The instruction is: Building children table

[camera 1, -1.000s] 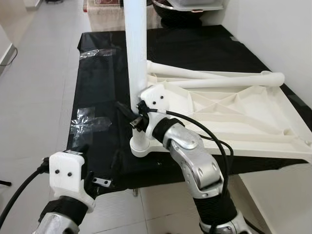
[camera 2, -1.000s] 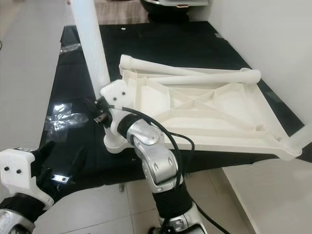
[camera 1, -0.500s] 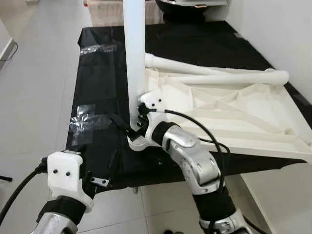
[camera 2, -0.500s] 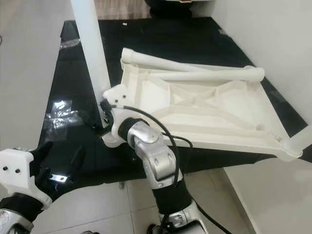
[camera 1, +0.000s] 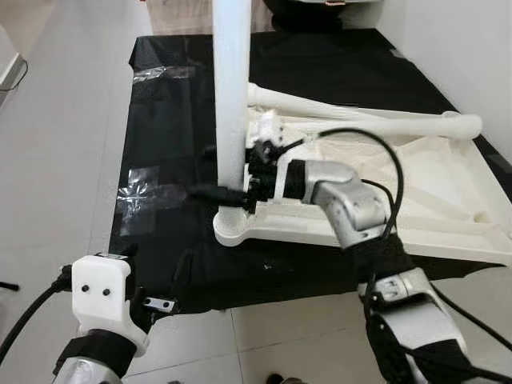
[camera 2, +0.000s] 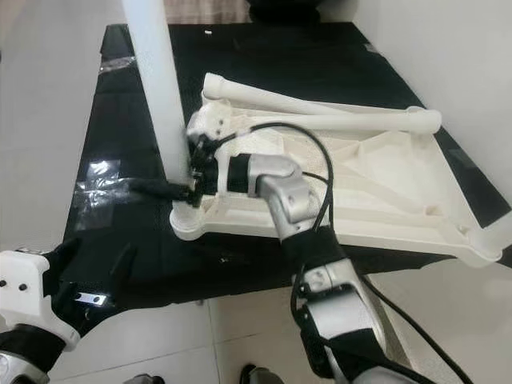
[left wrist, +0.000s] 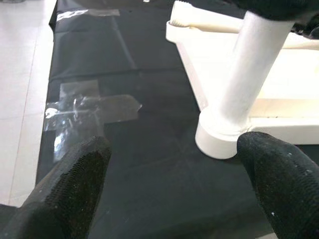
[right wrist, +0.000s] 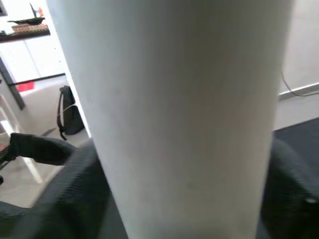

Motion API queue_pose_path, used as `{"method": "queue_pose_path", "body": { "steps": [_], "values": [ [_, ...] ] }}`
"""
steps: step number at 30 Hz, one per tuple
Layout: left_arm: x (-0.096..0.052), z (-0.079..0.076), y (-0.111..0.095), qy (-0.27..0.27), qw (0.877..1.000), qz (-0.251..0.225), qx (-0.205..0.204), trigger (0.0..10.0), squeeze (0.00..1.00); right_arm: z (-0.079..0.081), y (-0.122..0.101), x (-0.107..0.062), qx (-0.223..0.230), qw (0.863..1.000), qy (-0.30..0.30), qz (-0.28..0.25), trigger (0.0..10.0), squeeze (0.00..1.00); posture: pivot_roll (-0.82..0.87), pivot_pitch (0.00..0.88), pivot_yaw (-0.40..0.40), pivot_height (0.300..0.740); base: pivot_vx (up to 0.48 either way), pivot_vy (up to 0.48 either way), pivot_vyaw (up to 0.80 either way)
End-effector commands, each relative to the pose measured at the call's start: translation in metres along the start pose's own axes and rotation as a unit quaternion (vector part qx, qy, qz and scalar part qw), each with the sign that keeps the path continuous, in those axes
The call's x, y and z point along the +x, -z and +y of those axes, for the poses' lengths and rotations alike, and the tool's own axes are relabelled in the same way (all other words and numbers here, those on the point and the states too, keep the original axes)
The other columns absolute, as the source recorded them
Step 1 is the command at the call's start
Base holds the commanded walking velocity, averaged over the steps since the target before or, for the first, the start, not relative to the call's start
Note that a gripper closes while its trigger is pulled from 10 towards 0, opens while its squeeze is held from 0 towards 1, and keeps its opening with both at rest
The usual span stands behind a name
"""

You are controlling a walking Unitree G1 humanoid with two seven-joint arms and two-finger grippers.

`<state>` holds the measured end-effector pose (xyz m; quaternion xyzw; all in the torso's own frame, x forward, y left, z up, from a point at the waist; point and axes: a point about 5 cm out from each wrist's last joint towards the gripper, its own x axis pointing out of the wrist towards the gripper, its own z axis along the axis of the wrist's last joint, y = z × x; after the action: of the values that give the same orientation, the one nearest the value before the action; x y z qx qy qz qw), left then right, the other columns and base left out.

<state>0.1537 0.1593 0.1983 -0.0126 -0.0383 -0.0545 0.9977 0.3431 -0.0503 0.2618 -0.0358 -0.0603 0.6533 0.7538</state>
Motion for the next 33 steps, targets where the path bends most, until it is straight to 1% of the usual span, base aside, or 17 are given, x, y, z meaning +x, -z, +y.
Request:
{"method": "queue_pose_path", "body": {
  "steps": [1, 8, 12, 14, 15, 17, 18, 19, 20, 21, 22, 24, 25, 30, 31, 32, 33],
  "values": [
    [-0.004, 0.002, 0.000, -0.003, 1.000, 0.010, 0.014, 10.0, 0.00, -0.003, -0.004, -0.004, 0.003, 0.999, -0.031, -0.016, 0.0, 0.00, 0.17, 0.236, -0.092, 0.740, 0.000, 0.000, 0.00],
    [-0.005, 0.001, 0.001, -0.003, 1.000, 0.013, 0.013, 10.0, 0.00, -0.001, 0.002, -0.012, 0.002, 0.998, -0.066, -0.006, 0.0, 0.00, 0.16, 0.234, -0.090, 0.740, 0.000, 0.000, 0.00],
    [-0.005, 0.001, 0.001, -0.002, 1.000, 0.013, 0.013, 10.0, 0.00, 0.002, 0.008, -0.016, 0.005, 0.998, -0.055, 0.003, 0.0, 0.00, 0.15, 0.230, -0.090, 0.740, 0.000, 0.000, 0.00],
    [-0.004, 0.001, 0.002, 0.000, 1.000, 0.013, 0.012, 10.0, 0.00, 0.011, 0.029, -0.020, 0.020, 0.998, 0.049, 0.029, 0.0, 0.00, 0.13, 0.224, -0.094, 0.740, 0.000, 0.000, 0.00],
    [-0.003, 0.002, 0.002, 0.002, 1.000, 0.012, 0.012, 10.0, 0.00, 0.019, 0.049, -0.020, 0.020, 0.980, 0.189, 0.062, 0.0, 0.00, 0.12, 0.216, -0.089, 0.740, 0.000, 0.000, 0.00],
    [-0.003, 0.002, 0.002, 0.002, 1.000, 0.012, 0.012, 10.0, 0.00, 0.019, 0.049, -0.020, 0.020, 0.980, 0.189, 0.062, 0.0, 0.00, 0.12, 0.216, -0.089, 0.740, 0.000, 0.000, 0.00],
    [-0.001, 0.002, 0.003, 0.004, 1.000, 0.012, 0.012, 10.0, 0.00, 0.035, 0.067, -0.023, 0.015, 0.950, 0.296, 0.098, 0.0, 0.00, 0.10, 0.214, -0.078, 0.740, 0.000, 0.000, 0.00],
    [0.000, 0.003, 0.003, 0.006, 1.000, 0.012, 0.011, 10.0, 0.00, 0.045, 0.076, -0.028, 0.008, 0.925, 0.361, 0.118, 0.0, 0.00, 0.10, 0.212, -0.074, 0.740, 0.000, 0.000, 0.00],
    [0.002, 0.002, 0.004, 0.011, 1.000, 0.012, 0.009, 10.0, 0.00, 0.058, 0.078, -0.026, 0.016, 0.912, 0.394, 0.114, 0.0, 0.00, 0.09, 0.186, -0.065, 0.740, 0.000, 0.000, 0.00],
    [0.002, 0.002, 0.004, 0.011, 1.000, 0.012, 0.009, 10.0, 0.00, 0.058, 0.078, -0.026, 0.016, 0.912, 0.394, 0.114, 0.0, 0.00, 0.09, 0.186, -0.065, 0.740, 0.000, 0.000, 0.00],
    [0.003, 0.001, 0.005, 0.015, 1.000, 0.011, 0.008, 10.0, 0.00, 0.064, 0.077, -0.023, 0.024, 0.912, 0.395, 0.106, 0.0, 0.00, 0.08, 0.181, -0.063, 0.740, 0.000, 0.000, 0.00],
    [0.005, 0.000, 0.005, 0.019, 1.000, 0.010, 0.006, 10.0, 0.00, 0.064, 0.074, -0.018, 0.025, 0.914, 0.394, 0.095, 0.0, 0.00, 0.09, 0.172, -0.063, 0.740, 0.000, 0.000, 0.00],
    [0.007, -0.001, 0.006, 0.021, 1.000, 0.009, 0.004, 10.0, 0.00, 0.062, 0.071, -0.011, 0.023, 0.919, 0.386, 0.083, 0.0, 0.00, 0.09, 0.164, -0.063, 0.740, 0.000, 0.000, 0.00],
    [0.010, -0.002, 0.005, 0.021, 1.000, 0.003, 0.004, 10.0, 0.00, 0.056, 0.060, 0.001, 0.021, 0.926, 0.372, 0.055, 0.0, 0.00, 0.10, 0.152, -0.069, 0.740, 0.000, 0.000, 0.00],
    [0.011, 0.001, 0.004, 0.017, 1.000, 0.000, 0.007, 10.0, 0.00, 0.056, 0.055, 0.004, 0.034, 0.936, 0.348, 0.033, 10.0, 0.00, 0.11, 0.141, -0.070, 0.740, 0.000, 0.000, 0.00],
    [0.011, 0.001, 0.004, 0.017, 1.000, 0.000, 0.007, 10.0, 0.00, 0.056, 0.055, 0.004, 0.034, 0.936, 0.348, 0.033, 10.0, 0.00, 0.11, 0.141, -0.070, 0.740, 0.000, 0.000, 0.00],
    [0.011, 0.001, 0.005, 0.016, 1.000, 0.000, 0.008, 10.0, 0.00, 0.055, 0.052, 0.005, 0.045, 0.945, 0.323, 0.019, 10.0, 0.55, 0.11, 0.141, -0.070, 0.740, 0.000, 0.000, 0.00]
  ]
}}
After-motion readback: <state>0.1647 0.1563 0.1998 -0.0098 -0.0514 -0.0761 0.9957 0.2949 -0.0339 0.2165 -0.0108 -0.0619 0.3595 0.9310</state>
